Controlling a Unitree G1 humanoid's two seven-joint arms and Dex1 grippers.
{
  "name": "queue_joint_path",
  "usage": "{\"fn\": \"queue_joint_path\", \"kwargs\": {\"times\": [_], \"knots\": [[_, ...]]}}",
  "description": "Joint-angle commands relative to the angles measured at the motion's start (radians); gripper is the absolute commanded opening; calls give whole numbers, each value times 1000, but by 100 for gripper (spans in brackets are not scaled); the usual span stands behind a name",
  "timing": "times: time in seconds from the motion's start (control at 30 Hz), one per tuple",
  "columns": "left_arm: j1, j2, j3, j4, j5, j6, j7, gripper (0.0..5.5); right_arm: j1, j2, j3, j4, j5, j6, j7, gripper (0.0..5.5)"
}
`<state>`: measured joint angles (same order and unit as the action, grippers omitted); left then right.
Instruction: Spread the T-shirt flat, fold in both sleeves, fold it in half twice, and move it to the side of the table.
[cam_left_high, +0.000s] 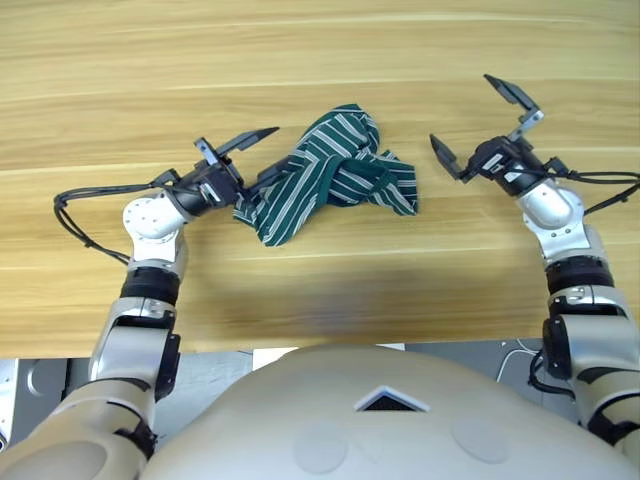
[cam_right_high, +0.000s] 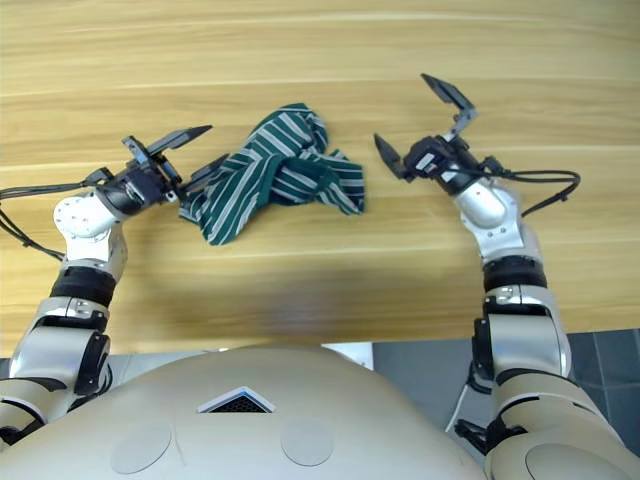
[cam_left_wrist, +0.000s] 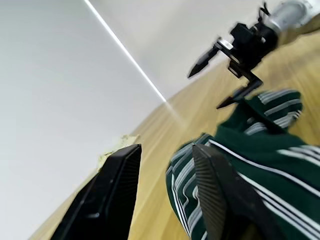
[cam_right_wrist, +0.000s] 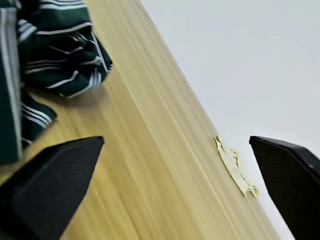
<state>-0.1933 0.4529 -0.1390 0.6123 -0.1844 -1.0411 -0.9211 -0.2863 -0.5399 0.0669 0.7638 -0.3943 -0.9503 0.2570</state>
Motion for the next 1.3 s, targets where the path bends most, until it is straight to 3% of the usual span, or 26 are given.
{"fn": "queue_joint_path", "kwargs": {"times": [0.03, 0.43, 0.73, 1.0, 1.2, 1.3], "knots": [[36, 55, -12, 29, 78, 13, 8, 190, 2, -8, 43, -4, -12, -16, -6, 538], [84, 151, -34, 62, 163, 39, 26, 190, 22, 20, 156, -48, 68, -78, 65, 538], [39, 201, -88, 188, 451, 74, 209, 190, 17, -1, 243, 19, -66, 6, 62, 538], [37, 289, -213, 151, 625, 119, 233, 190, -46, -101, 313, 161, -239, 191, -96, 538], [-102, 458, -213, 180, 771, 266, 343, 190, -74, -197, 287, 201, -258, 385, -254, 538], [-121, 487, -189, 128, 751, 285, 373, 190, -68, -195, 291, 178, -238, 392, -265, 538]]}}
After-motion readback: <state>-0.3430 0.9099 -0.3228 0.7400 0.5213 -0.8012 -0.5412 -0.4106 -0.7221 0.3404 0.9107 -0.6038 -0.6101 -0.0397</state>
